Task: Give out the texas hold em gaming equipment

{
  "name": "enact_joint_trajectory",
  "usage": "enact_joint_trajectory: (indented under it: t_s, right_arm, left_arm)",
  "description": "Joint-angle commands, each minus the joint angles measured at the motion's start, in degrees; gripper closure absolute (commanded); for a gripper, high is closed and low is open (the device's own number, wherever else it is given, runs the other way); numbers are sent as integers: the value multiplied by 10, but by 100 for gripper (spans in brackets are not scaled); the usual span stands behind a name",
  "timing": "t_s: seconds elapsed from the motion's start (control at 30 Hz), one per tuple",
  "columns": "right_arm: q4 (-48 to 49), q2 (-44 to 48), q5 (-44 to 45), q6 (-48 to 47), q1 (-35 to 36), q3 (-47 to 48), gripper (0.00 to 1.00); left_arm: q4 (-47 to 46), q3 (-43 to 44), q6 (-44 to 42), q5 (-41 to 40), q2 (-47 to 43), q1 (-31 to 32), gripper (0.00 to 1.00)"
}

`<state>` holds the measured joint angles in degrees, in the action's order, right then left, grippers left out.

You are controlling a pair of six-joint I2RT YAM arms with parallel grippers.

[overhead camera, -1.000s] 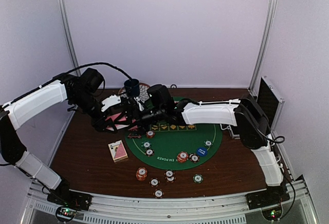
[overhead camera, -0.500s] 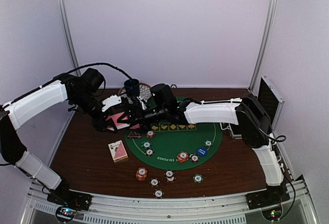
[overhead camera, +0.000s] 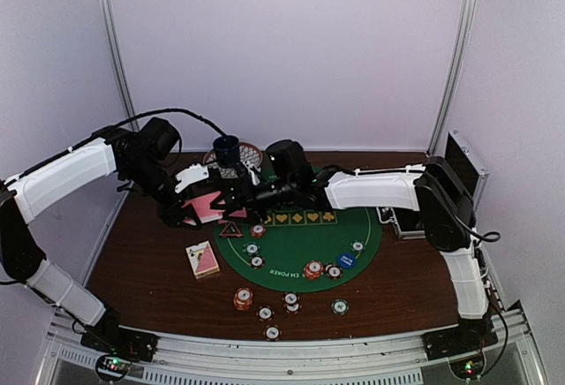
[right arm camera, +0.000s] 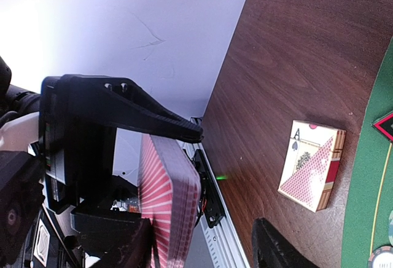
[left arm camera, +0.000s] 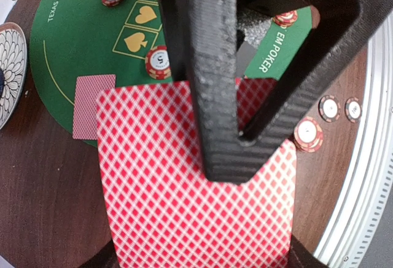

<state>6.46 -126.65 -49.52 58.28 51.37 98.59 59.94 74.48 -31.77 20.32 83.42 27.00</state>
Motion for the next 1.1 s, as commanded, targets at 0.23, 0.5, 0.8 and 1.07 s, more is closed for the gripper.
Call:
enact_joint_trajectory:
  t_s: [0.23, 0.5, 0.8, 1.07]
  right_arm:
    - [-3, 47, 12, 11, -17, -30, 55]
    - [44, 60, -2, 49, -17, -45, 79]
    - [195, 59, -24, 158, -24, -83, 89]
    - [245, 61, -33, 203, -28, -97, 100]
  left_arm:
    - [-14, 3, -4, 10, -13, -1, 100]
    - [-13, 3, -5, 9, -11, -1, 100]
    - [-14, 2, -7, -1, -7, -1, 100]
    - [-14, -1, -13, -13, -8, -1, 100]
